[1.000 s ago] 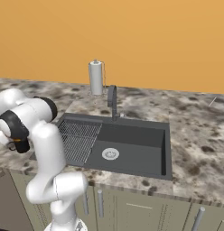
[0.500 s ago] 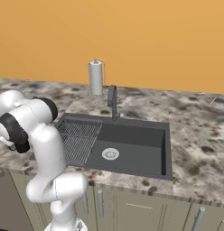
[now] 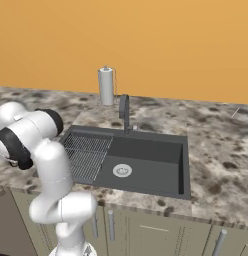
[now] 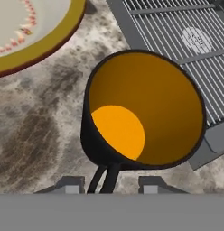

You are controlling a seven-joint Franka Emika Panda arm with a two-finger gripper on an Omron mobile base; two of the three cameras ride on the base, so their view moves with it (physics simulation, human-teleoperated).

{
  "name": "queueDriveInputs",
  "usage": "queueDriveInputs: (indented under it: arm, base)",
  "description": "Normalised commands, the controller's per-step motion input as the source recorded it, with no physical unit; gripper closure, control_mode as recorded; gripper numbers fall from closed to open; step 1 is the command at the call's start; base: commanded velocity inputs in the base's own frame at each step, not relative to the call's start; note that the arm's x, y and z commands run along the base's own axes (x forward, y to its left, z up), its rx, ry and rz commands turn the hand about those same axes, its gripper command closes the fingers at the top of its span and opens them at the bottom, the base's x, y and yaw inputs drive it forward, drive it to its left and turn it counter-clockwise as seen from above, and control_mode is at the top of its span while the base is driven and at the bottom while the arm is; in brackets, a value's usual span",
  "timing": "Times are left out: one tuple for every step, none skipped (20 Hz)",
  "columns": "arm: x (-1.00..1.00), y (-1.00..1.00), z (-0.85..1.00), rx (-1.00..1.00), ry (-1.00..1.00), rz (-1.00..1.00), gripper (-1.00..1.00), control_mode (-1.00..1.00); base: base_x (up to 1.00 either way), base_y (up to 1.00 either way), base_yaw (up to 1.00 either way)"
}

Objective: Pick the mug and place it in the sink. Pick the bowl and place it in the open cabinet and then close the cabinet.

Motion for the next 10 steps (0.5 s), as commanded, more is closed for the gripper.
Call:
queueDriveInputs:
  arm:
    - [-0.05, -0.24, 0.00, 0.00, -0.11, 0.12, 1.00, -1.00]
    - [-0.11, -0.32, 0.00, 0.00, -0.11, 0.11, 1.00, -1.00]
    - [-0.14, -0.30, 0.00, 0.00, -0.11, 0.11, 1.00, -1.00]
    - [-0.18, -0.33, 0.00, 0.00, -0.11, 0.09, 1.00, -1.00]
    - [-0.20, -0.24, 0.00, 0.00, -0.10, 0.08, 1.00, -1.00]
    - [-0.25, -0.14, 0.00, 0.00, -0.10, 0.07, 1.00, -1.00]
    - [-0.46, -0.01, 0.00, 0.00, -0.10, 0.01, 1.00, -1.00]
    - [-0.34, 0.00, 0.00, 0.00, -0.04, 0.00, 1.00, -1.00]
    - [-0.26, 0.00, 0.00, 0.00, -0.07, 0.00, 1.00, -1.00]
    - [-0.21, 0.00, 0.00, -0.03, -0.05, 0.00, 1.00, -1.00]
  base:
    - [0.00, 0.00, 0.00]
    - [0.00, 0.00, 0.00]
    - [0.00, 0.00, 0.00]
    - [0.00, 0.00, 0.00]
    - [0.00, 0.00, 0.00]
    - [0.00, 0.00, 0.00]
    - [0.00, 0.00, 0.00]
    - [0.00, 0.00, 0.00]
    - [0.00, 0.00, 0.00]
    - [0.00, 0.00, 0.00]
